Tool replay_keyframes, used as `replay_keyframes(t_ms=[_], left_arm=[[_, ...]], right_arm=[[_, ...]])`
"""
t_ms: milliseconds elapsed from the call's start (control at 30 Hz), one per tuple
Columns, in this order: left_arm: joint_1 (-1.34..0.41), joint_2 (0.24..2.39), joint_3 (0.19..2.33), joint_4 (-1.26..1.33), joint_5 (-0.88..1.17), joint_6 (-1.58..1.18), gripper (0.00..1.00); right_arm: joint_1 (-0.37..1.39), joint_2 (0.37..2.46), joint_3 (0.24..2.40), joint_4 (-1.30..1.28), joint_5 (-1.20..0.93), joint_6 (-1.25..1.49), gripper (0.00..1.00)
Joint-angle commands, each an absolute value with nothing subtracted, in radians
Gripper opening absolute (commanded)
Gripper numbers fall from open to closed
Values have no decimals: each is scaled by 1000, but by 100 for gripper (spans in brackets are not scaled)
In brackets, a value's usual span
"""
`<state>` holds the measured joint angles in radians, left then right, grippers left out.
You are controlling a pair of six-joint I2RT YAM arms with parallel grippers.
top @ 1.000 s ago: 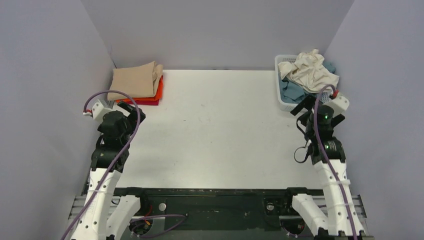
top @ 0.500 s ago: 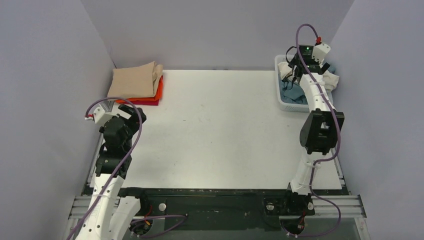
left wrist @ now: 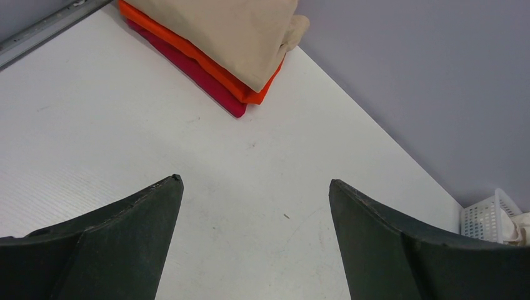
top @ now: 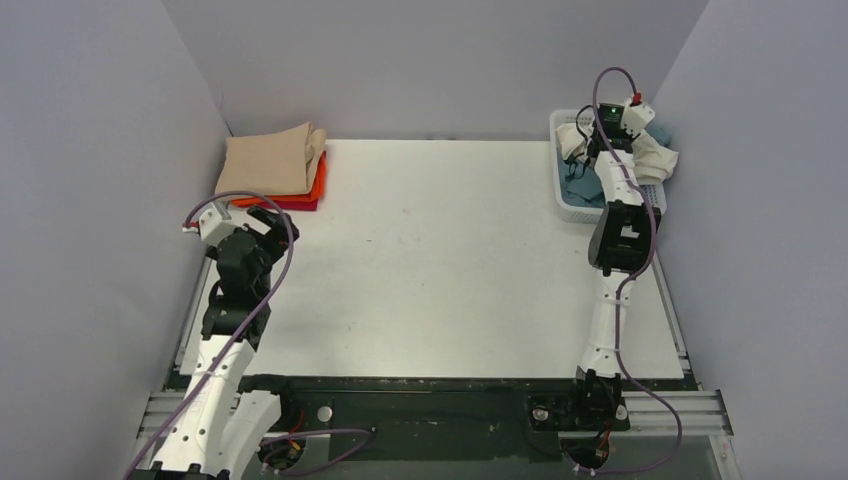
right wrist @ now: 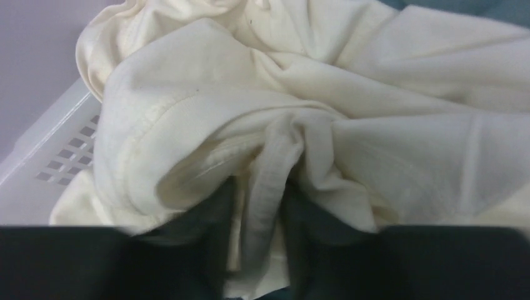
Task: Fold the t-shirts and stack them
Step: Grab crumpled tshirt from bin with the right arm, then move the tshirt to the center of the board
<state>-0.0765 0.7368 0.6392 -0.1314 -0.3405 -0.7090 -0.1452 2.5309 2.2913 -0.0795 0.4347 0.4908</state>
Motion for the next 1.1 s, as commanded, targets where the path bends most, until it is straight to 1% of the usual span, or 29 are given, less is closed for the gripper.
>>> replay_keyframes(t_ms=[0,33,67,233,267,300,367,433,467,500,633,767,833,967,1067], left_arm=[[-71,751,663,-75,-352,-681,98],[-71,752,666,-79,-355,-682,98],[-71,751,670,-87,-355,-681,99],[-71,724,686,-112,-331,-685,99],[-72,711,687,-117,-320,-686,99],[-72,704,691,-125,-313,-690,99],[-72,674,698,-141,-300,-702,99],[-72,654,703,-155,-279,-707,99],[-72,648,707,-165,-274,-708,99],[-72,637,719,-188,-273,-715,99],[-72,609,746,-238,-228,-748,99],[-72,576,753,-285,-176,-795,99],[-72,559,748,-296,-149,-810,99],[-72,518,743,-317,-108,-825,98],[-72,492,757,-355,-115,-833,98]], right_arm=[[-164,2510,2346,36,378,557,11],[-167,2487,2335,30,377,566,1],[-169,2469,2324,32,352,583,0],[-146,2209,2125,114,182,629,0],[-137,2129,2099,97,181,668,0],[-128,2097,2040,85,196,712,0],[-131,2022,1952,113,51,845,0],[-110,1925,1802,252,-56,947,0],[-96,1859,1716,371,-70,952,0],[-60,1830,1701,378,-64,929,0],[88,1705,1815,164,-8,694,0],[217,1612,1991,22,-16,577,0],[265,1592,2077,-37,-48,573,0],[372,1587,2271,-37,-149,623,0],[499,1595,2341,-27,-160,625,0]])
